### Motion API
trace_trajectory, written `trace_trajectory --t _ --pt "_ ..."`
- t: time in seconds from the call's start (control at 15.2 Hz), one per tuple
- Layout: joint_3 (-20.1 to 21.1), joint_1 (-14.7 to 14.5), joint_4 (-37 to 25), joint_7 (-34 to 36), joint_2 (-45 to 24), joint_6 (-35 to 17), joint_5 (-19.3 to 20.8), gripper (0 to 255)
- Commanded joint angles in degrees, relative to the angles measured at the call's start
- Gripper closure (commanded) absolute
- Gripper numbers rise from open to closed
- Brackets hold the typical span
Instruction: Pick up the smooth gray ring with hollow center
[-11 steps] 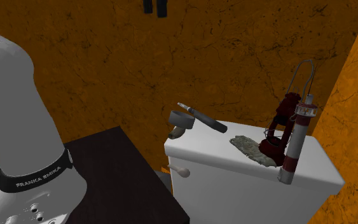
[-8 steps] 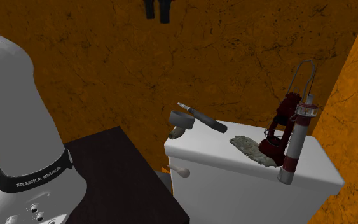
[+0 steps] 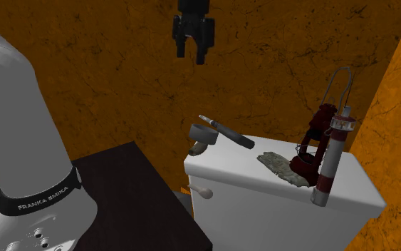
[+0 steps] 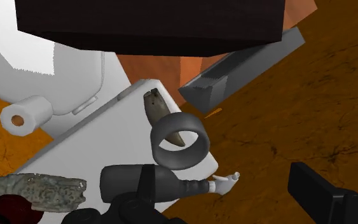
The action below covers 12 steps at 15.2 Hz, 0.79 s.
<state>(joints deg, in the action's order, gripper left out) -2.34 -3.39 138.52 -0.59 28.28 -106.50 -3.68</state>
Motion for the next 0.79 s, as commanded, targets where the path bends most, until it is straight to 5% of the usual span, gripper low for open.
trace_trajectory --t 0.0,0.73 --pt "0.4 -0.77 0.0 -1.28 -4.21 -2.23 0.21 0" --pt "3.02 -3.99 -4.98 -6.85 -28.63 -11.13 2.66 0"
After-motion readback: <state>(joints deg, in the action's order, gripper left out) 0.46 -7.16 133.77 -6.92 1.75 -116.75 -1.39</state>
